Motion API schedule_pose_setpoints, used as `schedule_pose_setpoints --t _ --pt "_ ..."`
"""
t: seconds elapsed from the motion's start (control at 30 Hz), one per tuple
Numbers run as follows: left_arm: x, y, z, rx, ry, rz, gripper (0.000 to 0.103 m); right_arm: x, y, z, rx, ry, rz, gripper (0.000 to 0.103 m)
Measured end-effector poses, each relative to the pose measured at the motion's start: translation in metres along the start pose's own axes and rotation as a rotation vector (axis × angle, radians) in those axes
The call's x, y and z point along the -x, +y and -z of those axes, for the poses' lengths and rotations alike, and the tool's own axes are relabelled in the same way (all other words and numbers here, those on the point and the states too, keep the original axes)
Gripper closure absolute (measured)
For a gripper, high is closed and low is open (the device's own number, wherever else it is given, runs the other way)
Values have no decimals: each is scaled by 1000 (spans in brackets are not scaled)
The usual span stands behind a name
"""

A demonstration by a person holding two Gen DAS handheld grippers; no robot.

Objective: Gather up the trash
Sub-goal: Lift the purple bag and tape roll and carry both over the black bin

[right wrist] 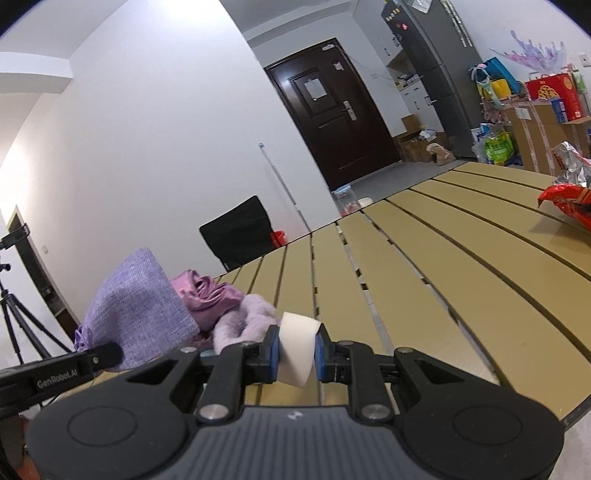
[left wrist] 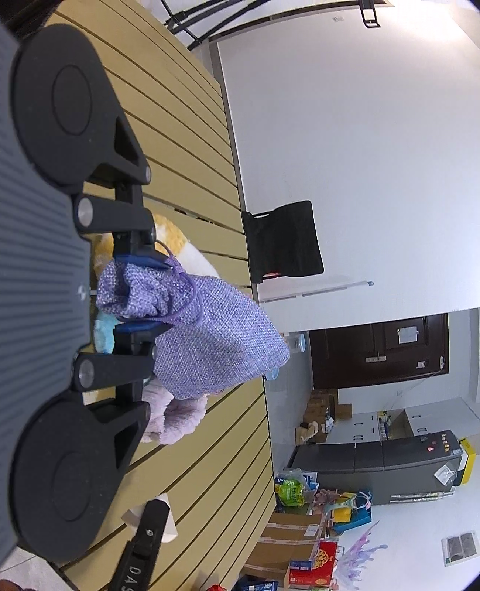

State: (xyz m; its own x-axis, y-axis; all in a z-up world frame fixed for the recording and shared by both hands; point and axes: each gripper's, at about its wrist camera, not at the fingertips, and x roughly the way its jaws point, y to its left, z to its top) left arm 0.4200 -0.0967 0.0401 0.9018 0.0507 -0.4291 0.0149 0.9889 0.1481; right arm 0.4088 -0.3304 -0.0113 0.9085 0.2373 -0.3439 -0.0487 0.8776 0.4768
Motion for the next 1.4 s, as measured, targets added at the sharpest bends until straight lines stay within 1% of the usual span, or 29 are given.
schedule_pose_setpoints --t 0.23,0.37,0.57,0.7,0.97,1.23,1.4 --pt "29 15 2 34 2 -14 75 14 15 7 33 -9 -41 85" --pt "51 24 9 57 7 -17 75 28 22 13 57 -10 -61 85" --pt "82 36 24 81 26 -4 75 53 38 27 109 -11 -79 85" --pt "101 40 37 83 42 21 75 70 46 37 139 -13 -87 85" --pt "132 48 61 97 60 58 75 97 50 66 158 39 -80 85" --pt "147 57 96 114 126 59 75 116 59 100 199 100 -63 85" --pt "157 61 116 122 153 54 75 125 64 119 229 142 -55 85"
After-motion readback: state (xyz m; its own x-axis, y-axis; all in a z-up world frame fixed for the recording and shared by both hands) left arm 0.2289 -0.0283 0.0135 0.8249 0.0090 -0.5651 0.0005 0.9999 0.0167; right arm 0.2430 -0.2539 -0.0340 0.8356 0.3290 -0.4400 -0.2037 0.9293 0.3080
